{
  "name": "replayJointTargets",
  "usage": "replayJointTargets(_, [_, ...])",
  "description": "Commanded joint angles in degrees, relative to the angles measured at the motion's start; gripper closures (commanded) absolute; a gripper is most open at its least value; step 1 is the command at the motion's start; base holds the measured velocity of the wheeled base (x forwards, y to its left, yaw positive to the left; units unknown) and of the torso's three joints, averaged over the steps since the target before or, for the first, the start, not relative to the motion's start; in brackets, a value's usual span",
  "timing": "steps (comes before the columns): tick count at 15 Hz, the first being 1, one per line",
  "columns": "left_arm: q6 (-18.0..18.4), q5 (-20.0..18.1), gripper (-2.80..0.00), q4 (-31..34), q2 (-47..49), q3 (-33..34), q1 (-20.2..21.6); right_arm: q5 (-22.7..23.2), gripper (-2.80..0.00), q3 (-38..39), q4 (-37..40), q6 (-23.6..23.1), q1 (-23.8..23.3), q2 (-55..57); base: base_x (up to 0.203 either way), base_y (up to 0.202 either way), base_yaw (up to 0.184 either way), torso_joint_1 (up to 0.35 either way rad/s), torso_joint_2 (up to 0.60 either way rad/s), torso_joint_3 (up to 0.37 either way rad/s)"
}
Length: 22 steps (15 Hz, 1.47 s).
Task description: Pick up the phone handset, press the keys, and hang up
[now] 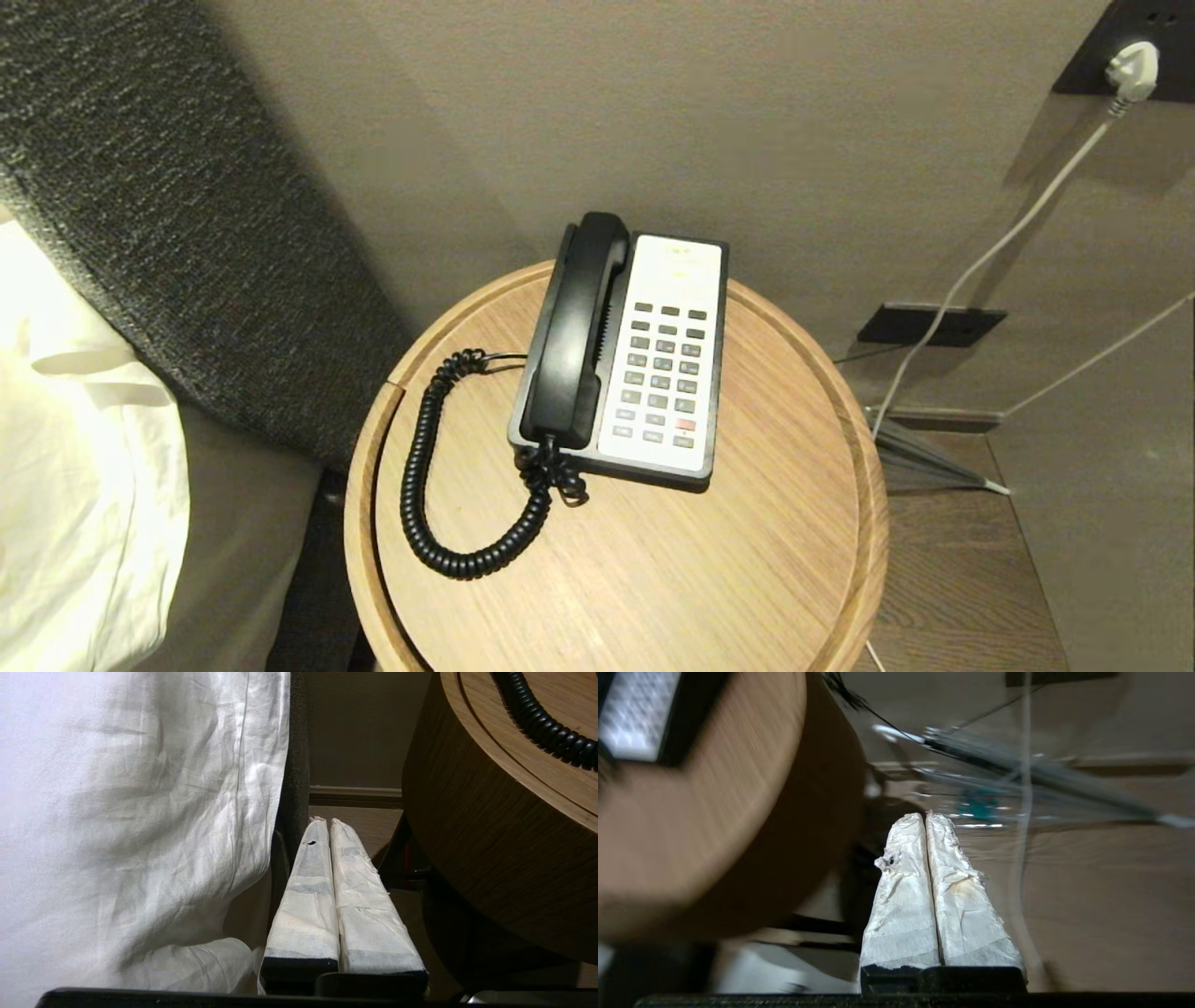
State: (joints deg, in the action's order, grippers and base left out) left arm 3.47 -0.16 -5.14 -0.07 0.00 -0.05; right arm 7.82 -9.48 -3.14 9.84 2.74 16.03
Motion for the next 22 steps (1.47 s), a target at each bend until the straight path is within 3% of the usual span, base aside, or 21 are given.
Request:
replayJointTargets(1, [0.0, 0.0, 0.0, 0.0, 0.1, 2.3, 0.0, -2.6, 0.0, 7.5, 0.6, -6.4, -2.8, -14.0, 0.0, 0.0, 0.0, 0.0, 0.0, 0.0])
replayJointTargets(3, [0.1, 0.0, 0.0, 0.0, 0.1, 2.3, 0.0, -6.5, 0.0, 10.1, 0.8, -9.8, -3.3, -15.4, 0.0, 0.0, 0.0, 0.0, 0.0, 0.0])
replayJointTargets(6, [0.0, 0.0, 0.0, 0.0, 0.1, 2.3, 0.0, -7.2, 0.0, 10.5, 0.4, -11.5, -3.4, -15.7, 0.0, 0.0, 0.0, 0.0, 0.0, 0.0])
replayJointTargets(11, [0.0, 0.0, 0.0, 0.0, 0.1, 2.3, 0.0, -7.6, 0.0, 10.6, 0.0, -8.9, -3.4, -15.8, 0.0, 0.0, 0.0, 0.0, 0.0, 0.0])
replayJointTargets(19, [0.1, -0.1, 0.0, 0.0, 0.1, 2.3, 0.0, -7.6, 0.0, 10.6, 0.0, -8.9, -3.4, -15.8, 0.0, 0.0, 0.0, 0.0, 0.0, 0.0])
replayJointTargets(22, [-1.8, 0.1, 0.0, 0.0, 0.1, 2.3, 0.0, -7.6, 0.0, 10.6, 0.0, -8.9, -3.4, -15.8, 0.0, 0.0, 0.0, 0.0, 0.0, 0.0])
